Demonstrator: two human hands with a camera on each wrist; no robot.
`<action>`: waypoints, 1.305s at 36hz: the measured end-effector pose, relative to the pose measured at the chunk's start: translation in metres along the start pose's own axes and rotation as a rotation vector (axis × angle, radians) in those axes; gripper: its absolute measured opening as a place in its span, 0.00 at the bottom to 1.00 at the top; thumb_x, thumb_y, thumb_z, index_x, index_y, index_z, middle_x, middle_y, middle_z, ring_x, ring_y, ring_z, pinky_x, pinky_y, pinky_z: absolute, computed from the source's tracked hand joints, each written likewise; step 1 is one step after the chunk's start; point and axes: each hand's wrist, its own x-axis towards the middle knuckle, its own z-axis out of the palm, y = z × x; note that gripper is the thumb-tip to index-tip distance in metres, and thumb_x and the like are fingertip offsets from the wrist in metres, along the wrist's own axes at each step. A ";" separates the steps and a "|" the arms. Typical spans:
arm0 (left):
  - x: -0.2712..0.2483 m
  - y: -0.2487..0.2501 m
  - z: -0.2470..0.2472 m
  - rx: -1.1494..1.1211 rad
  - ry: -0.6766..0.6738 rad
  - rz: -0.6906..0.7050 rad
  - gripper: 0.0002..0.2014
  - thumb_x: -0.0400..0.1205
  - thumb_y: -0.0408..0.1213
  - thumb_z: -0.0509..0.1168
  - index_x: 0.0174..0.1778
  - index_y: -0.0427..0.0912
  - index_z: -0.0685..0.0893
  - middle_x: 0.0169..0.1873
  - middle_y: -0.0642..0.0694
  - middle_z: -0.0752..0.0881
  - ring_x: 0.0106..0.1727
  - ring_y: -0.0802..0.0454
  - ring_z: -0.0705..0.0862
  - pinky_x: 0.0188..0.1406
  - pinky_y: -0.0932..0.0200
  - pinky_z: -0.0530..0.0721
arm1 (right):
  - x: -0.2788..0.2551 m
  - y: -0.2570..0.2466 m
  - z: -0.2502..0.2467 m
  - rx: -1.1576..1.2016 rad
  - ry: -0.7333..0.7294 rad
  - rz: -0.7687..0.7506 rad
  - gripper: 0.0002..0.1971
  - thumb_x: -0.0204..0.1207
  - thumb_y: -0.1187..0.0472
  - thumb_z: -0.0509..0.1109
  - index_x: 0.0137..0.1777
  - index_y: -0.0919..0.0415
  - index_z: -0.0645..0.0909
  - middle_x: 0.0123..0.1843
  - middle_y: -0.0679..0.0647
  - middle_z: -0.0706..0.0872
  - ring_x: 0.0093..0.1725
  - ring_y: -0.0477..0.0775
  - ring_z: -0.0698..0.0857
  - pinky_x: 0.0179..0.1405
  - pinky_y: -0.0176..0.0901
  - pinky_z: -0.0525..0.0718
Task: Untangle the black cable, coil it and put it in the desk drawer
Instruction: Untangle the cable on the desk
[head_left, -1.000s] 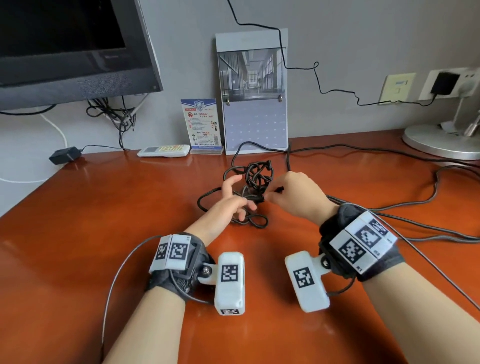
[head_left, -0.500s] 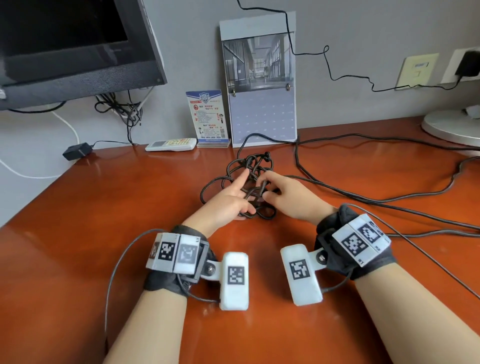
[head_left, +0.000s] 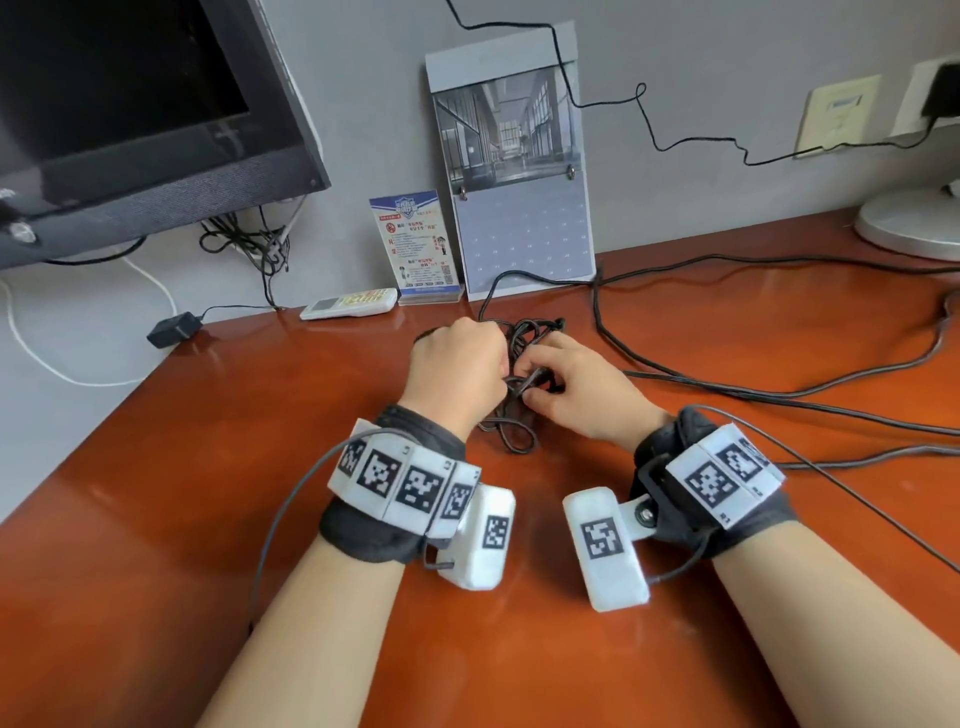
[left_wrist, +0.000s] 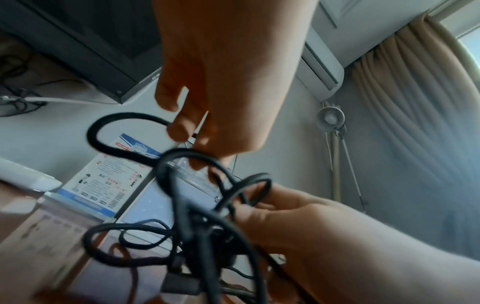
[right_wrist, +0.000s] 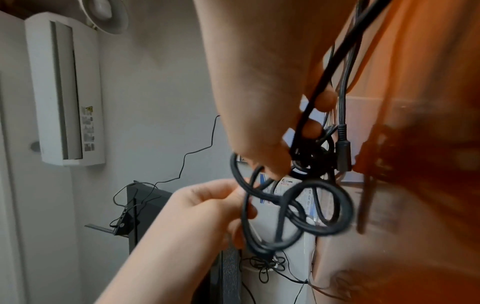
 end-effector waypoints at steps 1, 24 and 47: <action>0.001 0.001 -0.002 0.013 0.036 -0.001 0.11 0.81 0.35 0.62 0.52 0.52 0.87 0.53 0.46 0.86 0.57 0.42 0.83 0.48 0.55 0.76 | 0.000 -0.001 -0.001 -0.001 0.038 0.006 0.09 0.75 0.63 0.70 0.54 0.55 0.81 0.51 0.49 0.75 0.50 0.54 0.79 0.53 0.55 0.79; -0.012 -0.129 0.011 -0.344 -0.124 -0.769 0.13 0.80 0.41 0.61 0.51 0.40 0.89 0.56 0.32 0.86 0.58 0.34 0.82 0.63 0.44 0.78 | -0.011 0.010 -0.020 -0.038 0.002 -0.001 0.10 0.72 0.60 0.75 0.39 0.51 0.74 0.40 0.56 0.82 0.43 0.49 0.72 0.43 0.45 0.72; 0.024 -0.022 0.016 -0.410 -0.244 0.155 0.10 0.80 0.26 0.58 0.45 0.48 0.75 0.44 0.57 0.74 0.46 0.54 0.77 0.47 0.69 0.71 | -0.007 0.023 -0.015 0.021 0.201 0.078 0.21 0.70 0.71 0.67 0.34 0.42 0.65 0.41 0.59 0.84 0.42 0.50 0.71 0.40 0.44 0.70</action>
